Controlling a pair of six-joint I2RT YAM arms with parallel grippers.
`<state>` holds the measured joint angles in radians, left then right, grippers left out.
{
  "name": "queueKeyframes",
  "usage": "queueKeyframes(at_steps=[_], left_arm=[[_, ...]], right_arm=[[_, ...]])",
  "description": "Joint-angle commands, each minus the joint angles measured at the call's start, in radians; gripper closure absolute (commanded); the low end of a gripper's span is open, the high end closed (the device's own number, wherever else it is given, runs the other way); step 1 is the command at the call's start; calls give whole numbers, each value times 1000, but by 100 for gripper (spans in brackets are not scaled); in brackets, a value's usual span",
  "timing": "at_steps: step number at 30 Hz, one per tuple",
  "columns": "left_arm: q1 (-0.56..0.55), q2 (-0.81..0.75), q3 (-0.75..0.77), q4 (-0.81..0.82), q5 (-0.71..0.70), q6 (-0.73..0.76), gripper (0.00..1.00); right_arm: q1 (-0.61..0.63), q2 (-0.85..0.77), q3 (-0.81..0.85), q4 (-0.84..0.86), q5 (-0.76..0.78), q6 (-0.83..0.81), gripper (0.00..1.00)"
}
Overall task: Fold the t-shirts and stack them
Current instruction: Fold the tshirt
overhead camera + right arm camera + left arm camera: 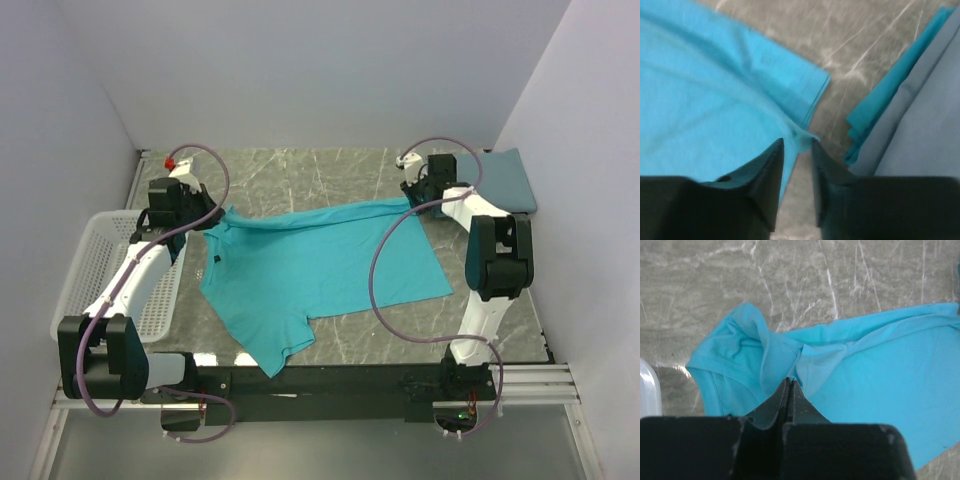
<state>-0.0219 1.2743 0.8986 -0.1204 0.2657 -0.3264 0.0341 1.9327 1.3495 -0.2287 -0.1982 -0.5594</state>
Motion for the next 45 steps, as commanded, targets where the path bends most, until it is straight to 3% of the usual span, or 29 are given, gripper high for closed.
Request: queueKeyframes(at_steps=[1,2,5,10,13,19,36,42,43,45], left_arm=[[-9,-23,-27,-33,23,23,100],[-9,-23,-33,-38,24,23,100],[-18,-18,-36,-54,27,32,100],[-42,-12,-32,-76,30,39,100],[-52,-13,-30,-90,26,39,100],[-55,-53,-56,-114,10,43,100],[-116,-96,-96,-191,15,-31,100],[-127,-82,-107,-303,21,-111,99],[-127,-79,-107,-320,21,-128,99],[-128,-79,-102,-370,-17,-149,86]], right_arm=[[-14,-121,-50,-12,16,-50,62],[-20,-139,-85,-12,16,-62,51],[-25,-239,-169,-1,10,-88,35],[-26,-347,-216,-29,-53,-93,28],[-26,-322,-156,-67,-107,-68,29],[-22,-212,-10,-190,-196,-14,41],[-16,-193,-30,-184,-198,3,42],[-16,-190,-26,-193,-188,-10,42],[-16,-189,-24,-193,-188,-10,42],[-14,-184,-12,-202,-187,-11,42]])
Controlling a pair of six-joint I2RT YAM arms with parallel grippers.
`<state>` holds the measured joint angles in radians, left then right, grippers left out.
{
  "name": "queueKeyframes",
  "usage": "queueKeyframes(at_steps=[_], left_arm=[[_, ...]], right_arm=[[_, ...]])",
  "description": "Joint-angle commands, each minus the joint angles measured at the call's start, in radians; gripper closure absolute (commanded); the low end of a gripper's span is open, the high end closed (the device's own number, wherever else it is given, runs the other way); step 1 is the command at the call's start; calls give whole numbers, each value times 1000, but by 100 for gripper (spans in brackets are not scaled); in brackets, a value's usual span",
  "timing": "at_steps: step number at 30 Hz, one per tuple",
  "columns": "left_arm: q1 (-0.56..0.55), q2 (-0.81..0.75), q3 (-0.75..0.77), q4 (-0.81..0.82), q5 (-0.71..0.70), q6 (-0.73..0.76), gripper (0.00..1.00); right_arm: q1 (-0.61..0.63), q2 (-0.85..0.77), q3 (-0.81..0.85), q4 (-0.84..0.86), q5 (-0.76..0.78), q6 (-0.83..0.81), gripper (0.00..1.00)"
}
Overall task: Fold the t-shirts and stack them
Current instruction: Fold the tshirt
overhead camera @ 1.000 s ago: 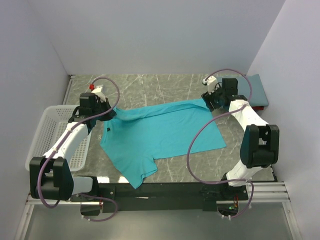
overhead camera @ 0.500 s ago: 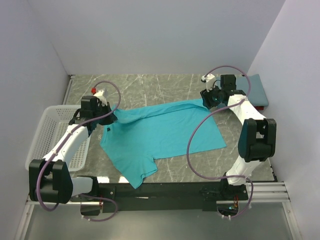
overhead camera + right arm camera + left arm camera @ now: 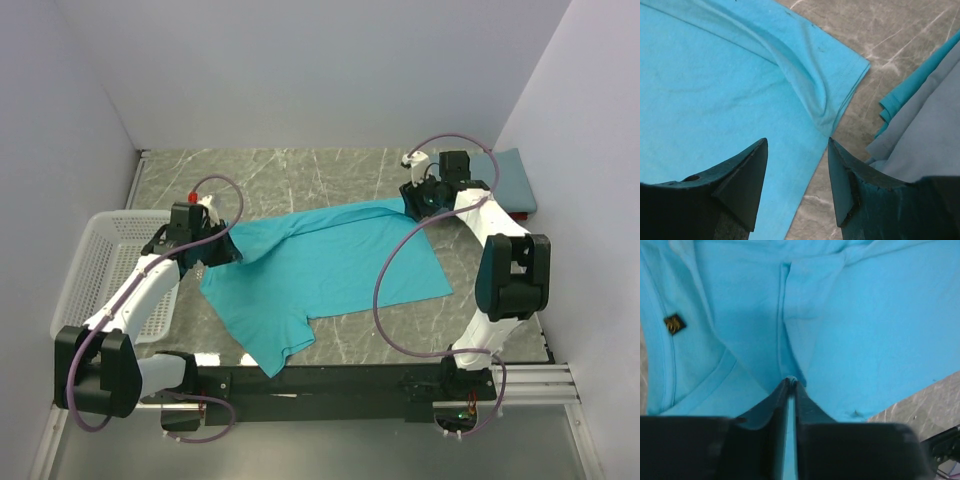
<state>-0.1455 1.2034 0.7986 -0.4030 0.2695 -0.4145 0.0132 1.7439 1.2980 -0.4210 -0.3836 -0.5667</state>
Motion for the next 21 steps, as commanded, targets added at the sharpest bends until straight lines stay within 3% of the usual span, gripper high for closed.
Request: queueKeyframes(at_steps=[1,4,6,12,17,21], left_arm=[[-5,-21,1,-92,-26,-72,77],[-5,-65,22,-83,-30,-66,50],[-3,-80,51,-70,-24,-57,45],[-3,-58,108,42,-61,91,40],[1,-21,125,105,-193,138,40],[20,-28,82,121,-202,155,40]], right_arm=[[7,12,44,-15,-1,-5,42],[16,31,76,-44,5,-16,42],[28,43,107,-82,-6,-39,42],[120,167,240,-228,-5,-162,40],[166,298,426,-326,41,-197,40],[180,371,507,-357,77,-200,41]])
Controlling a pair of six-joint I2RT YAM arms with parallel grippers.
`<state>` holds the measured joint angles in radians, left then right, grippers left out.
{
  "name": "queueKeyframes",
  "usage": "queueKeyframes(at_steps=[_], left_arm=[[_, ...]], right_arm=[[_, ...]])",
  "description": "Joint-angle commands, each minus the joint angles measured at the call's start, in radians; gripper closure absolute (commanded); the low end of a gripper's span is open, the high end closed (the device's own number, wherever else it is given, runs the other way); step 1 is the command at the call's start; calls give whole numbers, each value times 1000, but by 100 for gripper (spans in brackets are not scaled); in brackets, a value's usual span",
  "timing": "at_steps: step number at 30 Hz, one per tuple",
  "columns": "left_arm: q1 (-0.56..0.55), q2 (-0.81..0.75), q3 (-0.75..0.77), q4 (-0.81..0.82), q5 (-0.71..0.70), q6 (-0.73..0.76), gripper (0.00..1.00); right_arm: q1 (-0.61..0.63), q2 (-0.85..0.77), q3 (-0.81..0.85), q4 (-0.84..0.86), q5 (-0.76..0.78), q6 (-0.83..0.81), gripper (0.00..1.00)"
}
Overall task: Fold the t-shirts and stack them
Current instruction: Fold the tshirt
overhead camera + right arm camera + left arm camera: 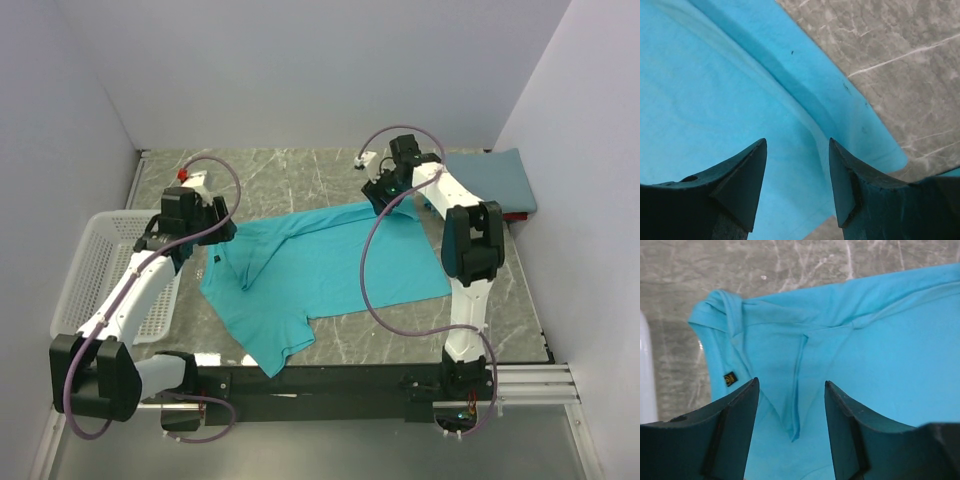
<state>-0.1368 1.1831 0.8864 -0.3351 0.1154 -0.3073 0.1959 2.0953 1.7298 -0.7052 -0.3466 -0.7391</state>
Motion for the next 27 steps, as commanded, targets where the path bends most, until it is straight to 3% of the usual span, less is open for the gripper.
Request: queueKeyframes(at_steps=[1,7,15,27], left_arm=[[14,-14,-6,47,-60,50,40],[43,2,-18,96,-105,4,40],[63,441,304,-94,-114,-87,59],[63,665,471,-168,-247,-99,63]], right_arm=[[-3,25,80,-77,43,-29,41],[20,-21,28,-39,43,-14,43],[17,-121,-114,81,24,50,43],[-15,-158,-180,108,-32,60,44]])
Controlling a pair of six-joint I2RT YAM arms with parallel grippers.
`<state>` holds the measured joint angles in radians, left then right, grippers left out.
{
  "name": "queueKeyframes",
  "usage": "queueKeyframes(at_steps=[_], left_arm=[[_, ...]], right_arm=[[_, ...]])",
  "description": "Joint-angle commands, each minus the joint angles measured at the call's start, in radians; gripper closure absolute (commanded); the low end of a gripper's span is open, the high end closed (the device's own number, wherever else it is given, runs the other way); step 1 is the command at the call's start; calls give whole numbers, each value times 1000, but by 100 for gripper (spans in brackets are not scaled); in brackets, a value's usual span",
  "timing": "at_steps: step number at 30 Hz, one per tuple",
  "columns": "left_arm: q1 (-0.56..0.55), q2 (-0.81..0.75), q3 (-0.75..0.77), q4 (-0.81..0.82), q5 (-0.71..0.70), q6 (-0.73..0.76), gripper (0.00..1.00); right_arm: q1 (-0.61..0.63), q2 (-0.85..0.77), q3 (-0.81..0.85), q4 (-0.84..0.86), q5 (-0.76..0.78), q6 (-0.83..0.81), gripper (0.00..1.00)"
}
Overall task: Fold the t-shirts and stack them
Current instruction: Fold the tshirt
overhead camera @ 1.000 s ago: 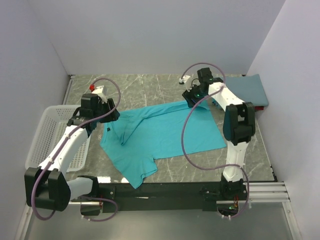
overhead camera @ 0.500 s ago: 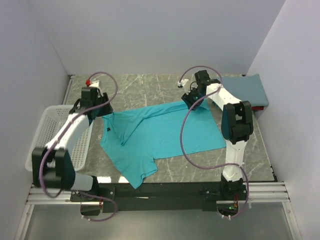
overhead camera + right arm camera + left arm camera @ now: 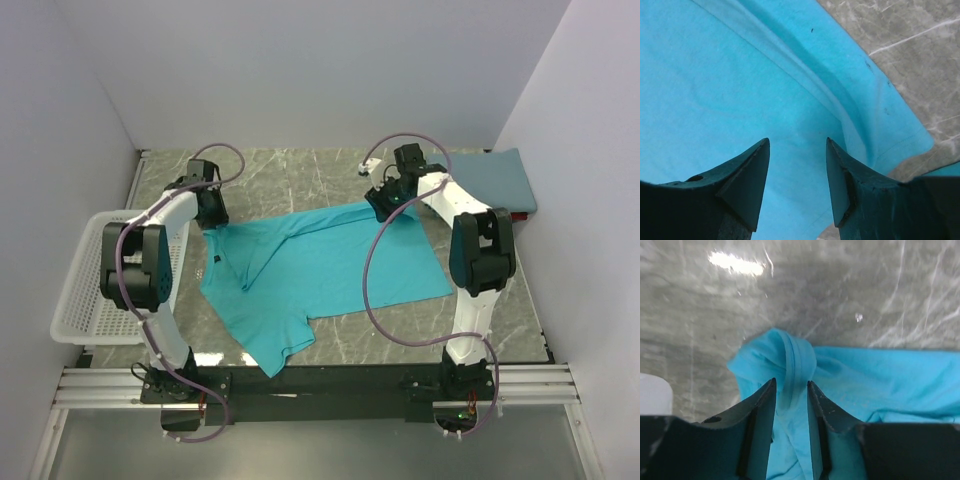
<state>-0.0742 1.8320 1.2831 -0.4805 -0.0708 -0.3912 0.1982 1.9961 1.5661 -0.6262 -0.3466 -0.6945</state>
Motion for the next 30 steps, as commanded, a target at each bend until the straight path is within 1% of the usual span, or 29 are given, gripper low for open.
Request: queueKeyframes(at_steps=[1,6,10,12,13,16,17,21,28,30], left_arm=[[1,24,81,-27,-69,-14,64],[1,35,84,-17,-75,-9,63],[4,68,128,-36,-70,-2,64],[7,94,143,-43,-66,0,66],[8,101,153,-44,-55,0,68],[11,115,162,-44,-41,-1,80],[13,118,162,-43,-40,-1,86],[25,116,153,-44,-21,2,100],[71,10,95,20,-18,-35,100],[118,-23,84,49,11,-66,100]], right_arm=[[-22,-60,-20,33,-32,13,44],[-34,-46,-20,23,-43,15,45],[-33,-42,-15,19,-46,18,45],[-33,-40,-12,16,-45,18,45],[-33,-42,-15,16,-42,18,46],[-34,-42,-17,19,-38,18,46],[-34,-42,-18,16,-38,18,46],[-34,-40,-12,16,-38,18,46],[-43,-45,-17,17,-40,18,46],[-45,-46,-18,20,-35,18,46]])
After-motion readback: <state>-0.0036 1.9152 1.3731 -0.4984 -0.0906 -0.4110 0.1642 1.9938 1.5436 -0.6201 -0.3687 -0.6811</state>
